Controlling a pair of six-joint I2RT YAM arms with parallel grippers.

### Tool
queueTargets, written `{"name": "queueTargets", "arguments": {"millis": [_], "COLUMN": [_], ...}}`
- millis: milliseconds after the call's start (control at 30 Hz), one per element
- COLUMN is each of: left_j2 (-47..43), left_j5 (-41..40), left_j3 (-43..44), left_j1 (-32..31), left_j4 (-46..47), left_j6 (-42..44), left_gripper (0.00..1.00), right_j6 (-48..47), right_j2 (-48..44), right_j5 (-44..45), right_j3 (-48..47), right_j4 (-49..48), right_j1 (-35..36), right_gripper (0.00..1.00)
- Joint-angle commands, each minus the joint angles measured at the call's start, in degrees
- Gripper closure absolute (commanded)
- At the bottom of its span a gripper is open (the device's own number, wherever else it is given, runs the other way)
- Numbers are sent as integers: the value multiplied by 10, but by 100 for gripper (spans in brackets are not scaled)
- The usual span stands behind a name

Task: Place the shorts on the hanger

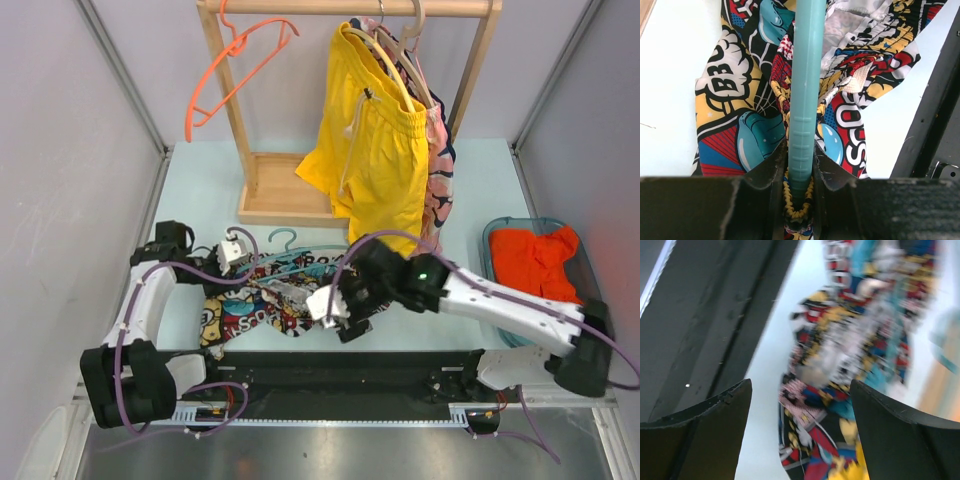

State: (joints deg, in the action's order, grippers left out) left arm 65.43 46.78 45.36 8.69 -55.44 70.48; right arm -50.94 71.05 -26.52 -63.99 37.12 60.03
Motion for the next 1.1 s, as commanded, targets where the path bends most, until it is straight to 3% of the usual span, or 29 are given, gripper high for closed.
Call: {"name": "queueTargets", "arguments": {"millis": [0, 200, 300, 467, 567, 600, 633, 833, 1067], "left_j2": [-6, 1, 7, 2, 4, 7, 15, 59, 48], "left_j5": [35, 23, 23, 16, 11, 14, 16, 64, 17], "left_j3": [33, 44, 48, 43, 36, 38, 40, 96, 95], "left_j1": [5, 33, 42, 53, 55, 62, 66, 141, 179], "left_j4": [-29, -70, -84, -120, -141, -146, -152, -252, -287], "left_j6": [34, 75, 92, 147, 179, 192, 200, 308, 385], "left_gripper": [100, 100, 100, 100, 100, 100, 100, 100, 100], "right_j6": [-107, -178, -186, -179, -181, -181, -182, -188, -224], "right_j2": [84, 189, 221, 242, 233, 227, 215, 139, 80], "right_j5": [2, 6, 19, 35, 42, 44, 45, 46, 59], "right_j3": [-3, -3, -1, 5, 11, 17, 20, 76, 120], "right_j4": [9, -6, -10, -1, 15, 23, 26, 44, 59], "right_j1": [47, 42, 39, -5, -18, -25, -29, -75, -155], "right_gripper": [20, 31, 47, 55, 80, 97, 100, 100, 100]}}
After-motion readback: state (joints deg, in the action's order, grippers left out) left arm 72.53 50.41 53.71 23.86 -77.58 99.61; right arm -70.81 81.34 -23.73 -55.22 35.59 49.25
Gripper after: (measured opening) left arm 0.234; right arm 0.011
